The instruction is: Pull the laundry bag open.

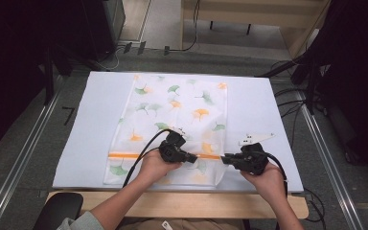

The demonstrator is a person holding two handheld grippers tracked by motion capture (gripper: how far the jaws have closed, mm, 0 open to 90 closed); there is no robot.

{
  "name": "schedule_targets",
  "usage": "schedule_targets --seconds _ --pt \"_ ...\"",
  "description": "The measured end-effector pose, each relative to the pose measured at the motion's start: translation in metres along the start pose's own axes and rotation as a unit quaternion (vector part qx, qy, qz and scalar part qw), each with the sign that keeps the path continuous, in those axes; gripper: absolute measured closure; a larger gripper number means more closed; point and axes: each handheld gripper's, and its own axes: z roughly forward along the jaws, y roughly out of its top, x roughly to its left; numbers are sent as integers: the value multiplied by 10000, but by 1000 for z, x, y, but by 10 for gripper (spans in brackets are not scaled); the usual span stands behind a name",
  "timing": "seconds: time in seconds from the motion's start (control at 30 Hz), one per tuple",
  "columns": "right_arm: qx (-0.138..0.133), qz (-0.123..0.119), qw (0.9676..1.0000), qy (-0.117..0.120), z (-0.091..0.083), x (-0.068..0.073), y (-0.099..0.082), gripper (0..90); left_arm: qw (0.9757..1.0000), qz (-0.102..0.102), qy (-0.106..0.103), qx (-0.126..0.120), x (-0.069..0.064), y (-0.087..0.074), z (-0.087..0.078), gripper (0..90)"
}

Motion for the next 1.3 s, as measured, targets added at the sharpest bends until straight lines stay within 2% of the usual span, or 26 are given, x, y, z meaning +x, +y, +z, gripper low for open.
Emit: schedule_targets --seconds 0.07,0.27,1.3 --pt "6 0 10000 19 0 -1 0 848 10000 -42 70 -3 4 -3 -3 900" --pt "20 -33 10000 41 1 -1 3 849 9998 -170 85 -1 9 -7 -6 900" --pt "72 -11 10000 30 3 -3 3 847 9997 -220 81 23 8 -8 -8 900"
